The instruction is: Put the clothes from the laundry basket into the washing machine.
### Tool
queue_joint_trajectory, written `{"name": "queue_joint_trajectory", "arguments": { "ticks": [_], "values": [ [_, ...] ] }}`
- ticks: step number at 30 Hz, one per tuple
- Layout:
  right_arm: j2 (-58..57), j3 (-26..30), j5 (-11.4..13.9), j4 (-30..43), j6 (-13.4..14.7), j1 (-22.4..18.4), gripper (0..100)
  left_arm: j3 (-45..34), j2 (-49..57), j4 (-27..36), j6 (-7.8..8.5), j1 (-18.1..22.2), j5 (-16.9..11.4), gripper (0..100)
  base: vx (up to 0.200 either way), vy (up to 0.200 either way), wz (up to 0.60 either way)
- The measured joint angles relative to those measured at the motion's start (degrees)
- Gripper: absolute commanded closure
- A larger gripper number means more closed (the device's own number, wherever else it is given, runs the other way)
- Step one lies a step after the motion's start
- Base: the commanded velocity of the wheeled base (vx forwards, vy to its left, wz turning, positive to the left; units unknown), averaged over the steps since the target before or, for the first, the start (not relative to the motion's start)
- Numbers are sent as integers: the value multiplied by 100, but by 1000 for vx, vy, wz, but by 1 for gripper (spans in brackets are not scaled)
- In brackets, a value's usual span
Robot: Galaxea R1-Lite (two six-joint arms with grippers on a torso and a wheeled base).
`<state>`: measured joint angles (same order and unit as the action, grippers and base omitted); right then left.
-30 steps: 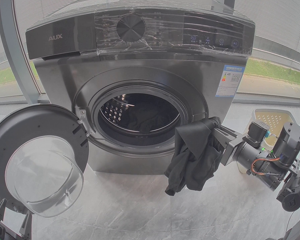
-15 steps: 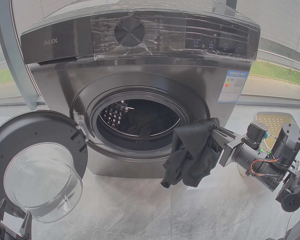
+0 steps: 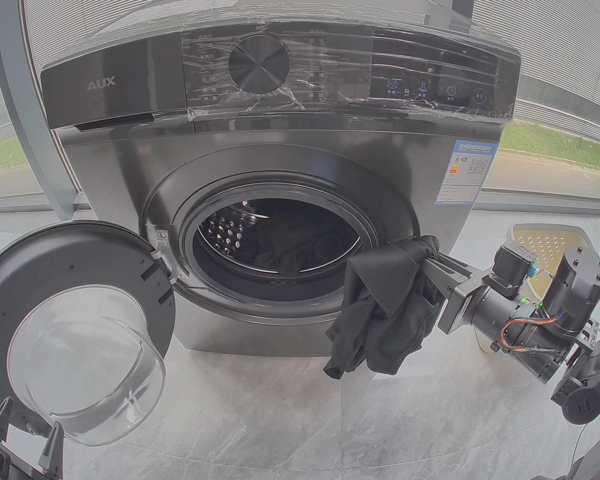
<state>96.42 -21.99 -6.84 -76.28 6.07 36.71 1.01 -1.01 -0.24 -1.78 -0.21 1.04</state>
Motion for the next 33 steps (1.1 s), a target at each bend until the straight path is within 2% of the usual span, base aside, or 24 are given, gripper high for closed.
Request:
{"name": "queue_joint_trajectory", "arguments": {
  "ticks": [3, 19, 21, 24, 30, 33],
  "values": [
    [0, 0, -2, 0, 5, 4, 100, 0, -2, 2, 1, 0, 0, 0, 0, 200, 0],
    [20, 88, 2, 0, 6, 91, 100, 0, 0, 0, 11, 2, 2, 0, 0, 0, 0],
    [17, 113, -9, -2, 11, 144, 100, 0, -2, -2, 44, 7, -4, 0, 0, 0, 0],
    [20, 155, -5, -35, 106, 288, 100, 0, -2, -2, 176, 10, -15, 0, 0, 0, 0],
    [188, 138, -51, -61, 290, 530, 100, 0, -2, -13, 222, 16, -33, 0, 0, 0, 0],
    [375, 124, -194, -197, 354, 662, 100, 0, -2, -20, 249, 16, -39, 0, 0, 0, 0]
  ]
}}
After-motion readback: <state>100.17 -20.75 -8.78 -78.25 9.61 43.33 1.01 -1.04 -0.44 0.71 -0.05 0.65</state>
